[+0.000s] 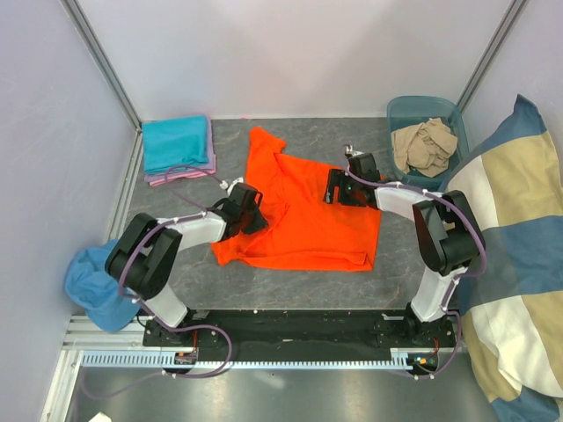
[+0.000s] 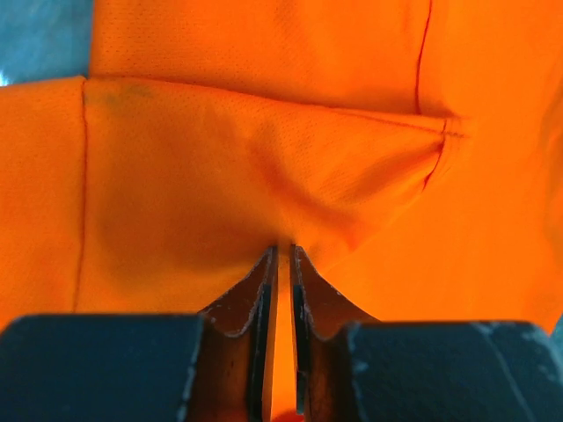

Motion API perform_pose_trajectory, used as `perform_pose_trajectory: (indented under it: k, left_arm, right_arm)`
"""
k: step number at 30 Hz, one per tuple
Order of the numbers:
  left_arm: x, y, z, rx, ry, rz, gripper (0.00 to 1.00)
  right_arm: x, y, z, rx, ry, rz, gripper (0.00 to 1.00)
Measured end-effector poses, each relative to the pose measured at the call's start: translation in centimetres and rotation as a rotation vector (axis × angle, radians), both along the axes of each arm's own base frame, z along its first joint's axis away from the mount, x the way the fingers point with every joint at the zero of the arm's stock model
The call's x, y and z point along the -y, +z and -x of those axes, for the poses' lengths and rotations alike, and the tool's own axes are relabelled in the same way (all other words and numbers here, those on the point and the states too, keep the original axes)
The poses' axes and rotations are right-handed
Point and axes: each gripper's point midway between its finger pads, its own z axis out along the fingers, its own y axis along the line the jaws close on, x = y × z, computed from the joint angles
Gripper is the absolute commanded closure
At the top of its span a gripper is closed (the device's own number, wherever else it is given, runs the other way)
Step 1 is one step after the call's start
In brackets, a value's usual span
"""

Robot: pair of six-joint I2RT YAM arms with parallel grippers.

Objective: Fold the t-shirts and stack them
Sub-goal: Flatten out the tshirt

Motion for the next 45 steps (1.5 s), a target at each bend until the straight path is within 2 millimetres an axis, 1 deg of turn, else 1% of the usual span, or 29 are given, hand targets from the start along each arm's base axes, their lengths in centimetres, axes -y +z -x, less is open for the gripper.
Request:
perform_pose_trajectory:
  k: [4,7,10,13,15,19,22,23,25,27,29,31,33,35,36,37,38,39,40,41,42,43,44,45]
  left_arm:
    - [1.3,0.0,-2.2,0.012,-0.001,0.008,0.83]
    - [2.4,0.1,-3.9,0.012,-0.005,0.005,0.83]
    - [3.6,0.3,-6.2,0.024,-0.016,0.0,0.83]
    - [4.8,0.4,-8.2,0.027,-0.036,-0.005,0.83]
    - [6.1,0.8,-9.8,0.042,-0.053,0.004,0.84]
    - [9.1,1.9,-12.7,0.066,-0.113,0.061,0.84]
    - [11.5,2.4,-14.1,0.081,-0.17,0.112,0.85]
    - [12.4,2.4,-14.4,0.084,-0.193,0.129,0.85]
    - [14.2,2.3,-14.6,0.086,-0.242,0.155,0.86]
    - [16.0,1.9,-14.1,0.082,-0.289,0.17,0.85]
    - [16.8,1.5,-13.2,0.069,-0.321,0.173,0.85]
    - [17.3,1.0,-12.2,0.059,-0.352,0.167,0.84]
    - [16.9,0.8,-11.2,0.053,-0.368,0.152,0.84]
    - [15.3,1.0,-10.4,0.044,-0.361,0.128,0.83]
    - [14.3,1.4,-10.3,0.05,-0.349,0.114,0.83]
    - [13.2,2.3,-10.2,0.062,-0.334,0.104,0.82]
    - [12.3,3.1,-10.2,0.072,-0.319,0.094,0.82]
    - [10.9,4.8,-10.3,0.101,-0.295,0.084,0.81]
    - [10.0,6.4,-10.3,0.13,-0.279,0.082,0.8]
    - [8.9,8.4,-10.4,0.17,-0.255,0.079,0.8]
    - [7.5,11.0,-10.5,0.227,-0.221,0.076,0.8]
    - [6.6,13.0,-10.4,0.27,-0.201,0.077,0.8]
    - [5.7,15.3,-10.0,0.319,-0.179,0.082,0.8]
    - [5.0,17.2,-9.5,0.361,-0.165,0.089,0.8]
  right_arm:
    - [0.5,0.0,1.8,0.0,0.001,-0.006,0.14]
    - [0.7,-0.1,3.6,-0.007,0.006,-0.012,0.14]
    - [0.0,-0.1,5.9,-0.022,0.031,-0.016,0.14]
    - [-1.7,0.0,8.7,-0.044,0.082,-0.021,0.14]
    - [-3.2,0.0,10.9,-0.063,0.122,-0.031,0.14]
    - [-6.6,0.1,15.1,-0.114,0.21,-0.048,0.13]
    - [-9.1,0.2,17.5,-0.139,0.269,-0.061,0.13]
    - [-10.3,0.2,18.4,-0.148,0.296,-0.065,0.13]
    - [-12.5,0.3,19.5,-0.159,0.334,-0.073,0.13]
    - [-14.3,0.3,20.1,-0.162,0.365,-0.083,0.13]
    - [-15.5,0.5,20.8,-0.164,0.384,-0.089,0.13]
    - [-15.7,0.7,21.3,-0.164,0.389,-0.088,0.12]
    - [-15.5,1.5,21.4,-0.151,0.384,-0.087,0.11]
    - [-15.1,3.1,21.3,-0.121,0.377,-0.096,0.1]
    - [-14.8,4.7,21.2,-0.087,0.375,-0.109,0.09]
    - [-14.6,5.9,21.1,-0.06,0.371,-0.123,0.07]
    - [-14.3,7.6,20.9,-0.019,0.366,-0.136,0.05]
    - [-13.9,9.5,20.6,0.027,0.36,-0.148,0.04]
    - [-13.6,11.5,20.3,0.076,0.352,-0.165,0.02]
    - [-13.3,13.6,19.9,0.128,0.341,-0.181,0.02]
    - [-12.9,15.5,19.5,0.179,0.328,-0.193,0.02]
    - [-12.5,17.0,19.1,0.218,0.316,-0.204,0.02]
    - [-11.8,18.8,18.2,0.27,0.287,-0.216,0.02]
    - [-11.2,19.7,17.6,0.296,0.264,-0.219,0.02]
